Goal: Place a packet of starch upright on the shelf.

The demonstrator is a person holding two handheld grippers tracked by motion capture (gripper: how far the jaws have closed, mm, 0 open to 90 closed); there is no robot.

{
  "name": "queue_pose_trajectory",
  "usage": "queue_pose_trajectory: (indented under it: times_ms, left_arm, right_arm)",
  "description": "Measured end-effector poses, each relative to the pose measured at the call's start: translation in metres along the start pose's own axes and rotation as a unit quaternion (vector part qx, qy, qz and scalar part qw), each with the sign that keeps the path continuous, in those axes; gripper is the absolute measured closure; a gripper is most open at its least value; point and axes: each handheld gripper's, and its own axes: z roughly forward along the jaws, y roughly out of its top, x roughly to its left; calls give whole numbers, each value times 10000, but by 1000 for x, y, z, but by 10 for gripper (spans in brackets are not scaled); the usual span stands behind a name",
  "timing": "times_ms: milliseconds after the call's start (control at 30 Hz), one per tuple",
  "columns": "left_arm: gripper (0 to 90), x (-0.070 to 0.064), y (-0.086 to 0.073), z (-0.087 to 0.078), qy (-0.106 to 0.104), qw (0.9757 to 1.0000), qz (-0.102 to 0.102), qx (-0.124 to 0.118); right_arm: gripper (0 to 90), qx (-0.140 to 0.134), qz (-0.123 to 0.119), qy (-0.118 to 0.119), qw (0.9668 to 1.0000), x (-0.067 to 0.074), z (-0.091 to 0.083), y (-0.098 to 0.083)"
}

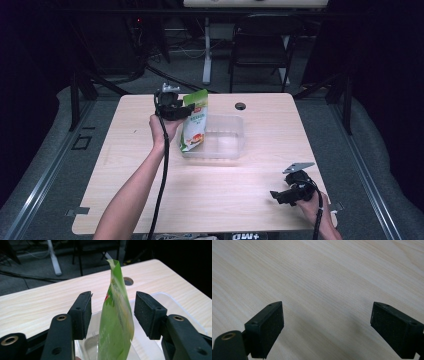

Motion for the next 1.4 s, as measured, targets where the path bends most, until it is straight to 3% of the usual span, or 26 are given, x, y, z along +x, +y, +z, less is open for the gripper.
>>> queue_pose_trajectory:
  times_ms: [67,133,267,333,733,933,1400]
  left_arm:
    - [484,0,4,4,53,9999,81,51]
    - [555,0,6,6,48,9999,110,91]
    - [792,-1,5,10,-130,9994,201,241]
    - [880,-2,3,9,-207,9995,134,174]
    - [894,2,-20,-4,-425,9990,46,-119]
    - [894,5,-32,-10,-404,9990,57,-178]
    - [892,21,-61,-28,-372,9986,-139,-345]
  right_arm:
    - [109,1,15,19,10000,0,0,0]
    - [109,1,7,16,10000,0,0,0]
    - [109,14,0,16,10000,0,1,0]
    - [109,24,-11,10,10000,0,1,0]
    - [109,9,17,33,10000,-1,1,-1]
    - [109,19,12,24,10000,0,1,0]
    - [109,-16,39,-13,10000,-1,0,0]
